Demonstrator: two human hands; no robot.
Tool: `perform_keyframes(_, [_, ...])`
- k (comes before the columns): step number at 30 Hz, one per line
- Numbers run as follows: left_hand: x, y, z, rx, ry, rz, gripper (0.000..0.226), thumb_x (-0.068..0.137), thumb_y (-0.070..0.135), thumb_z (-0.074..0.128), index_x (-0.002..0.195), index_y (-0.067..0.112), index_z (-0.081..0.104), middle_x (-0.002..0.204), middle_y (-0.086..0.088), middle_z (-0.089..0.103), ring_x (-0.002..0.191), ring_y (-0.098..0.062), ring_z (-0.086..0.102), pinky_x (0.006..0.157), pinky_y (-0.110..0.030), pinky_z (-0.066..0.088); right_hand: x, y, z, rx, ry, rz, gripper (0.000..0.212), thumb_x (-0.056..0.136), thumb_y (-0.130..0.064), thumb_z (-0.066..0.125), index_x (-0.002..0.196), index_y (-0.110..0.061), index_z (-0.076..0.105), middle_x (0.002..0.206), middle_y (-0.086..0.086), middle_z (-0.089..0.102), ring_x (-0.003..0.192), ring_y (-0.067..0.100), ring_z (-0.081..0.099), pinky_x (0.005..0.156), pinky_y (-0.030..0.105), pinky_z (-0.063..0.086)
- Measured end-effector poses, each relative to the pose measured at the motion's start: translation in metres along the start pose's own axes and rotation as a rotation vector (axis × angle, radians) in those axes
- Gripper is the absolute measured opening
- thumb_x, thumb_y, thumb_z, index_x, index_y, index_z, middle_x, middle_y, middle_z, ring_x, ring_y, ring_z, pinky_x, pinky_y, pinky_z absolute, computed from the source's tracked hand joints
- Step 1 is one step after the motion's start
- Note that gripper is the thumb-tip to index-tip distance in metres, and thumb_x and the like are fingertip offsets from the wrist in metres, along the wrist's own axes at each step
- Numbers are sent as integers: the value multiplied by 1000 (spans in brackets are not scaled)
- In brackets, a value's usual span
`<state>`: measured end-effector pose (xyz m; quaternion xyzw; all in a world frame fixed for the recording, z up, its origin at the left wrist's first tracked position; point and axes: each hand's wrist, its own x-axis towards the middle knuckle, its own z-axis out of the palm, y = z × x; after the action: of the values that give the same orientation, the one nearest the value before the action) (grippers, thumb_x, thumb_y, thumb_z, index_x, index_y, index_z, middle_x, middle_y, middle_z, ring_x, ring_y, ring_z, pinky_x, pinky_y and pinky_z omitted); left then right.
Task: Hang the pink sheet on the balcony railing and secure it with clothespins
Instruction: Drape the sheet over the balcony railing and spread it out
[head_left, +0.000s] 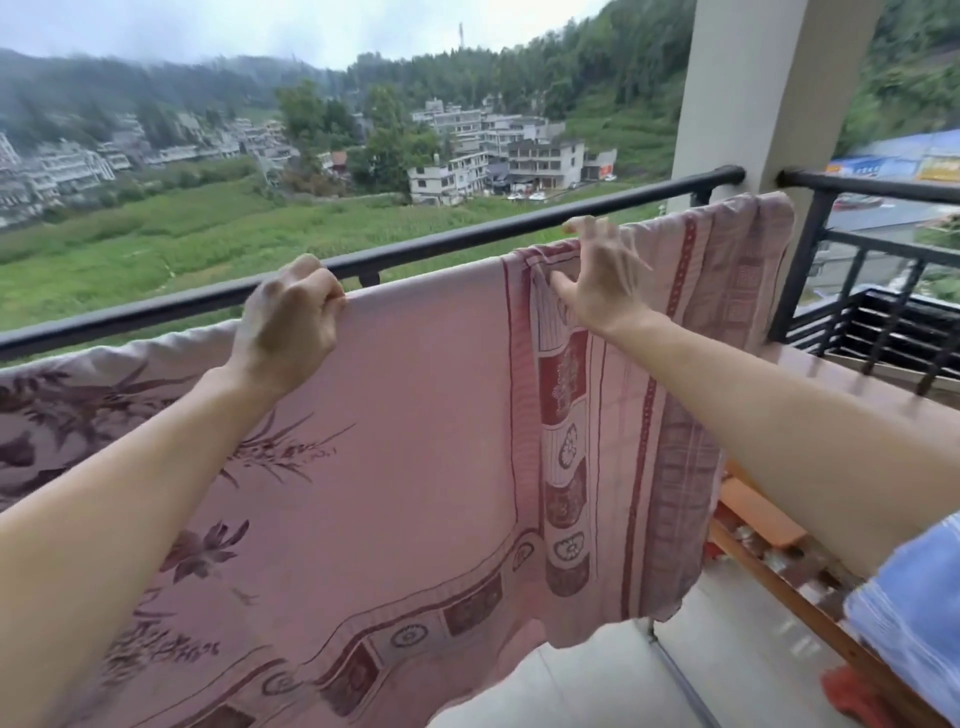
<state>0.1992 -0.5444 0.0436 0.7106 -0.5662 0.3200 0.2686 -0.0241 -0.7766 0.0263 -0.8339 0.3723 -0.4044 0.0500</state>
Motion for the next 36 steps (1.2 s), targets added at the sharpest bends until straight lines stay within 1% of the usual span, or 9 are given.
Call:
perform_keyframes(2, [0, 1, -5, 87, -68, 22, 7, 87, -1, 57, 88, -4, 63, 92, -22, 58, 88, -41, 55, 78, -47, 45, -1, -20, 0, -102, -71, -137, 39, 87, -29, 66, 123, -17, 57, 120, 9, 57, 111, 30, 50, 86, 44, 49])
perform_keyframes(6, [-10, -5, -25, 123, -150, 10, 10, 86, -7, 52, 91, -5, 60, 95, -26, 59, 95, -40, 50, 88, -46, 41, 5, -44, -4, -95, -66, -238, 19, 91, -17, 62, 107, -12, 71, 108, 9, 65, 103, 30, 57, 85, 42, 50])
perform_keyframes(10, [-39, -5, -52, 101, -171, 41, 7, 84, -9, 55, 85, -3, 59, 87, -22, 58, 88, -37, 52, 81, -46, 45, 0, -51, -7, -76, -75, -319, 17, 93, -7, 56, 97, -3, 72, 97, 16, 69, 87, 32, 64, 75, 35, 50])
perform_keyframes(14, [-83, 0, -72, 112, -267, 149, 21, 72, -18, 62, 78, 2, 57, 79, -14, 55, 77, -30, 50, 70, -43, 48, -37, -47, 3, -76, -132, -454, 16, 90, -3, 53, 93, -1, 68, 93, 14, 67, 85, 32, 62, 74, 39, 53])
perform_keyframes(20, [-117, 19, -56, 148, -361, 219, 16, 76, -10, 68, 74, 4, 60, 77, -10, 56, 71, -27, 52, 69, -39, 50, -62, -31, 20, -228, -294, -520, 17, 92, -15, 50, 92, -9, 66, 90, 4, 61, 89, 25, 58, 67, 36, 49])
perform_keyframes(23, [-109, 2, -63, 136, -240, 111, 6, 84, 5, 69, 79, 3, 65, 81, -8, 59, 74, -27, 54, 70, -41, 50, -47, -54, 15, -172, -220, -581, 26, 92, -36, 56, 97, -14, 69, 91, 1, 64, 88, 22, 59, 68, 35, 49])
perform_keyframes(27, [-115, -49, -96, 208, -28, -194, 15, 87, 11, 66, 100, 3, 66, 96, -10, 61, 93, -29, 55, 83, -44, 46, -37, -118, 12, 3, -110, -686, 29, 89, -40, 63, 103, -16, 71, 98, 3, 68, 93, 24, 62, 70, 36, 51])
perform_keyframes(33, [-160, -151, -175, 442, -87, -629, 34, 86, 17, 66, 118, 6, 62, 115, -17, 59, 111, -39, 52, 96, -51, 39, -47, -242, 32, 161, -130, -796, 31, 91, -40, 58, 109, -17, 69, 110, 3, 67, 106, 24, 57, 77, 38, 46])
perform_keyframes(36, [-183, -192, -209, 485, -99, -704, 35, 86, 19, 66, 120, 9, 63, 118, -17, 59, 114, -39, 50, 98, -50, 38, -57, -307, 49, 183, -178, -847, 38, 89, -40, 61, 120, -18, 64, 115, 4, 65, 107, 25, 55, 75, 34, 40])
